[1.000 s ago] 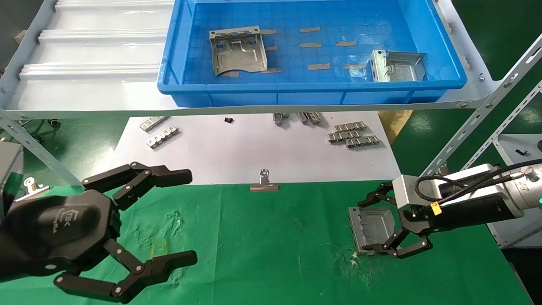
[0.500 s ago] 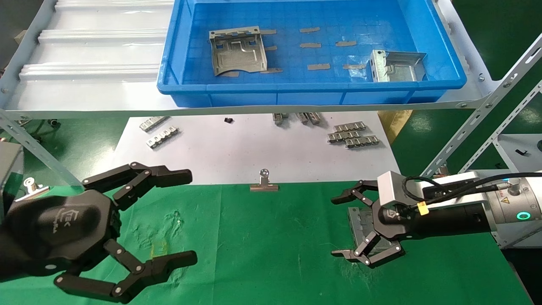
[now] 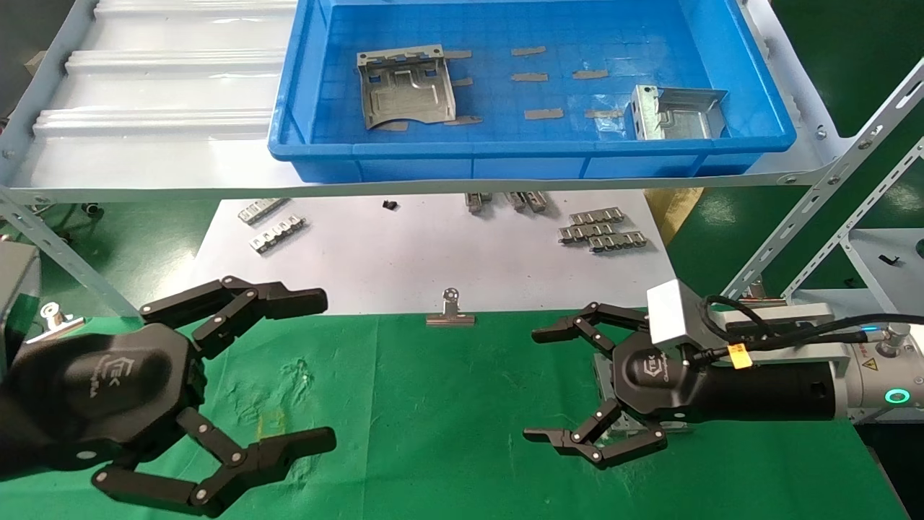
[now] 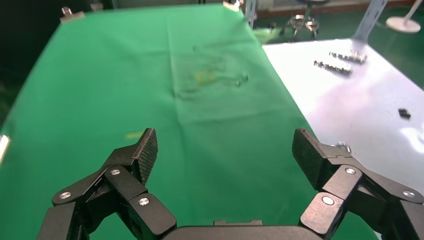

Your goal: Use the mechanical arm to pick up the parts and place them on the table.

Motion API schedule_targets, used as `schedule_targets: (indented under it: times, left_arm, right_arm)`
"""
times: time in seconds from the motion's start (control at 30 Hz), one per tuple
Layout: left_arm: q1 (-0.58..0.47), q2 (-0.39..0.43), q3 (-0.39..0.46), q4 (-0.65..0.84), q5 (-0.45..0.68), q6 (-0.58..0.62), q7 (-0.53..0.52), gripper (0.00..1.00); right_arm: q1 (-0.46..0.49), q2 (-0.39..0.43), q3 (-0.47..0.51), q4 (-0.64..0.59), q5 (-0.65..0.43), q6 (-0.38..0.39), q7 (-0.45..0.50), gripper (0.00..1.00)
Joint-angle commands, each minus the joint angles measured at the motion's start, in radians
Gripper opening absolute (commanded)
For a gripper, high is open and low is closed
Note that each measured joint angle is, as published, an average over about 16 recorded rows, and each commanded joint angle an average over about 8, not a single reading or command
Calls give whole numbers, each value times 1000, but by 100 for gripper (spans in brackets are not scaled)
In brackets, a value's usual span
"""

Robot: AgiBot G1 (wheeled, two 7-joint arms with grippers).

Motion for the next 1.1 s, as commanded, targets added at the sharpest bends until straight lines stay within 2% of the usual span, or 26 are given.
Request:
schedule_targets:
  times: [0.03,1.1]
  left_arm:
    - [0,0,0,0,0,0,0,100]
    - [0,0,0,0,0,0,0,100]
  right_arm:
    - [-26,12,34,38,11,3,24,100]
    - [-429,195,558,629,178,55,397,100]
